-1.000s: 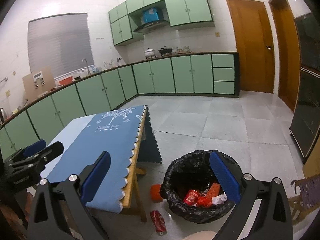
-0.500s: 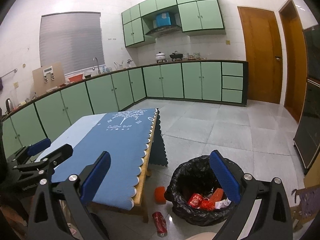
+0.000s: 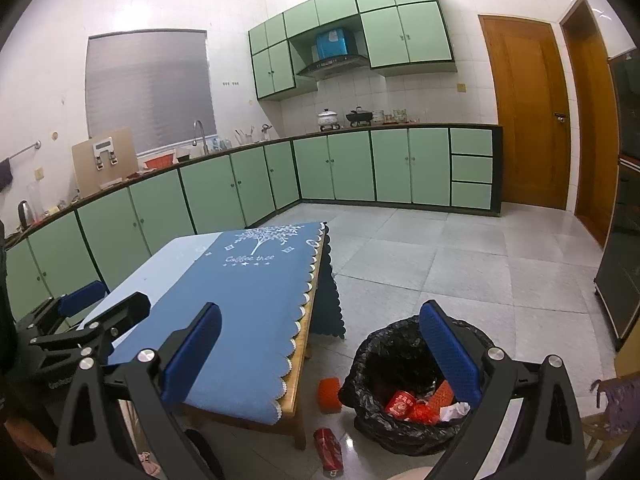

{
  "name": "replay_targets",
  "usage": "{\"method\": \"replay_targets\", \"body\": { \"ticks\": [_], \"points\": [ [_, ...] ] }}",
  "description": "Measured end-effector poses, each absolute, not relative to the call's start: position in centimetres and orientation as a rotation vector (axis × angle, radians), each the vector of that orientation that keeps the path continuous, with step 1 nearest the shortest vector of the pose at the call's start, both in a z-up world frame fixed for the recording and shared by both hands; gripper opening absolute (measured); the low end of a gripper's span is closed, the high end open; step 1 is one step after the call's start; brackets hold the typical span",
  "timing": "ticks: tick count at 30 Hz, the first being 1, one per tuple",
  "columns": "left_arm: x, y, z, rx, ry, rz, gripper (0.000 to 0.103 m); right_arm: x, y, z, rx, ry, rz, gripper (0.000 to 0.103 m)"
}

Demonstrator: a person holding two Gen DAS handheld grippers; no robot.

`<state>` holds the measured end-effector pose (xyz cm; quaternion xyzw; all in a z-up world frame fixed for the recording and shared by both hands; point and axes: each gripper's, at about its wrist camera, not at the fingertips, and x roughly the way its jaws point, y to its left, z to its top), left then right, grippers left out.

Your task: Collect trash

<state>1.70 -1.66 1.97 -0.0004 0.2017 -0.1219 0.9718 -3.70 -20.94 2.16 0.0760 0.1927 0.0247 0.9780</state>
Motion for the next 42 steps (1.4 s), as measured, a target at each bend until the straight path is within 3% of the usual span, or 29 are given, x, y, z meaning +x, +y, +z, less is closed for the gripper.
{"method": "replay_targets", "body": {
  "ticks": [42],
  "points": [
    [1.56, -1.39, 1.83, -0.002, 0.399, -0.236, 0.094, -3.53, -20.68, 2.5, 0.144, 0.371, 0.062, 0.097]
  ]
}}
